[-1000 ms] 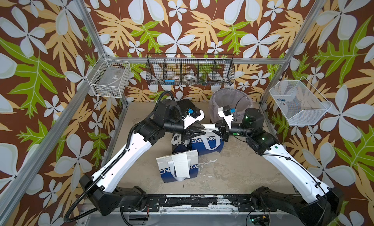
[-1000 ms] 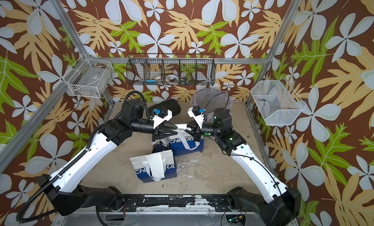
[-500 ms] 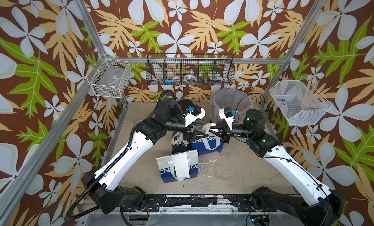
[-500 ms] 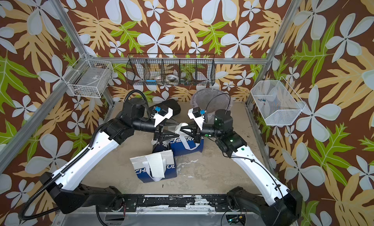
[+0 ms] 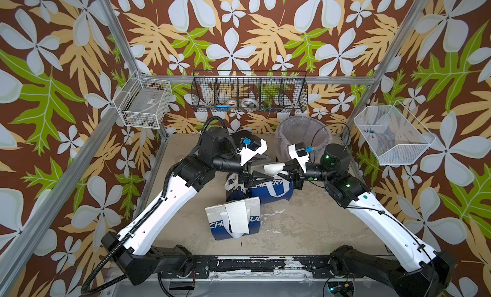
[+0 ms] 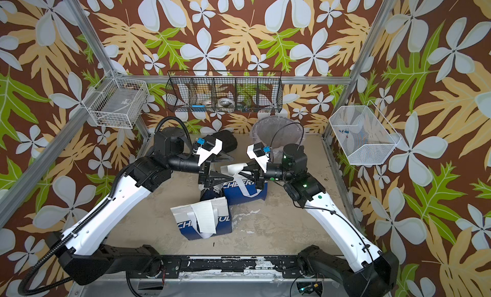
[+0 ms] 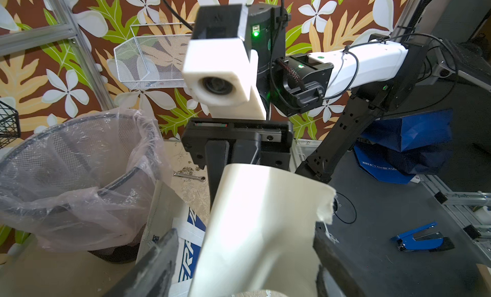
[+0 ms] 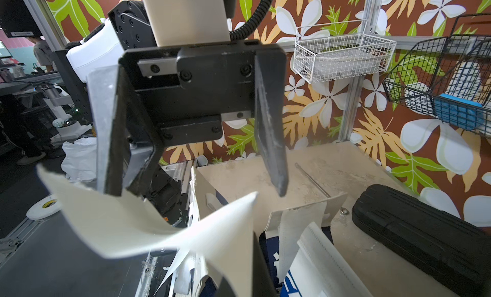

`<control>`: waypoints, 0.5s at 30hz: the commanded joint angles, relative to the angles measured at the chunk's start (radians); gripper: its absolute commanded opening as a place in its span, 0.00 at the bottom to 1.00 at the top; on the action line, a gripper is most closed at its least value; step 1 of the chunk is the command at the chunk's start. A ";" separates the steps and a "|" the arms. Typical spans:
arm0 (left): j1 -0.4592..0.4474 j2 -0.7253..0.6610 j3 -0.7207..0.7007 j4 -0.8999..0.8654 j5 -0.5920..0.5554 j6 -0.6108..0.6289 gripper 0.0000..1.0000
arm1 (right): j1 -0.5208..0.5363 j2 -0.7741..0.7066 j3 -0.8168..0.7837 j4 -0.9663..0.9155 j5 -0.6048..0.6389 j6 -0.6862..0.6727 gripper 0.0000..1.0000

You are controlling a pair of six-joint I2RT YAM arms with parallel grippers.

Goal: Shred takeout receipts and throw away
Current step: Adjust the takeout receipt.

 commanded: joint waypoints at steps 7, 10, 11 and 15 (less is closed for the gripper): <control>0.001 0.057 0.054 -0.064 -0.016 0.059 0.74 | 0.001 -0.012 0.000 0.064 -0.063 0.008 0.00; 0.002 0.060 0.059 -0.060 -0.036 0.060 0.68 | 0.002 -0.016 -0.002 0.067 -0.066 0.010 0.00; 0.001 0.064 0.062 -0.065 -0.022 0.063 0.64 | 0.001 -0.016 -0.002 0.067 -0.063 0.010 0.00; 0.001 0.062 0.053 -0.066 0.033 0.067 0.39 | 0.001 -0.009 0.007 0.072 -0.061 0.014 0.00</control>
